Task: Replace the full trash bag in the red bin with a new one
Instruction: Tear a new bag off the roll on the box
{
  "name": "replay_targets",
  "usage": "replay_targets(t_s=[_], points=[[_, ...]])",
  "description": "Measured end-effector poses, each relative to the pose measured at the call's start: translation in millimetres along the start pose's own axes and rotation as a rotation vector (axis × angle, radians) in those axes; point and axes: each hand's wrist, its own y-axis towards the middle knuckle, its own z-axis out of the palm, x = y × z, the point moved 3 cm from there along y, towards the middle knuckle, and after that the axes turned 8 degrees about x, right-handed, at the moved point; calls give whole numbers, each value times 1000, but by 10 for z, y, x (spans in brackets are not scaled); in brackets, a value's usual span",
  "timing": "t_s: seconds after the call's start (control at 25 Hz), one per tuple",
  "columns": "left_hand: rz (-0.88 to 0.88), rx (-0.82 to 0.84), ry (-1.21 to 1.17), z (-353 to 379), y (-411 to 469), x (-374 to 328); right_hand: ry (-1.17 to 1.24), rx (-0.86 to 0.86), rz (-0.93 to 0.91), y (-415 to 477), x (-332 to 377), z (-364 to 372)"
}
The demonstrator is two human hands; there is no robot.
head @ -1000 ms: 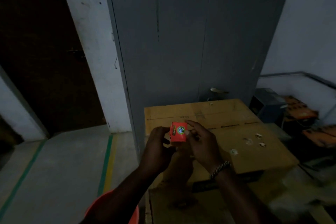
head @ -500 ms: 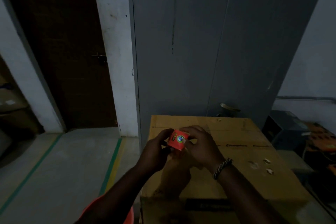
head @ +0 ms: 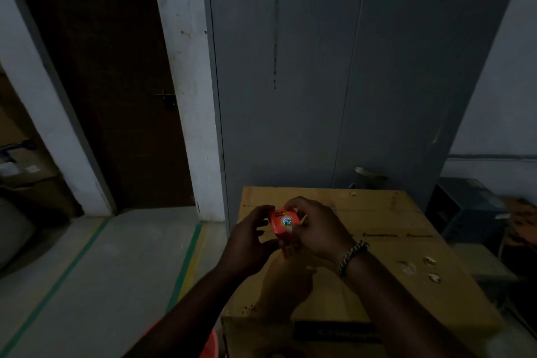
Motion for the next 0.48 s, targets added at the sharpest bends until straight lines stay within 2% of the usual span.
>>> replay_targets(t_s=[0.24,0.48], points=[[-7,0,9,-19,67,54,-83,-177,-12,9,26,-57],[-42,-6,-26,-66,148,73,70,-77,-25,13,10,28]])
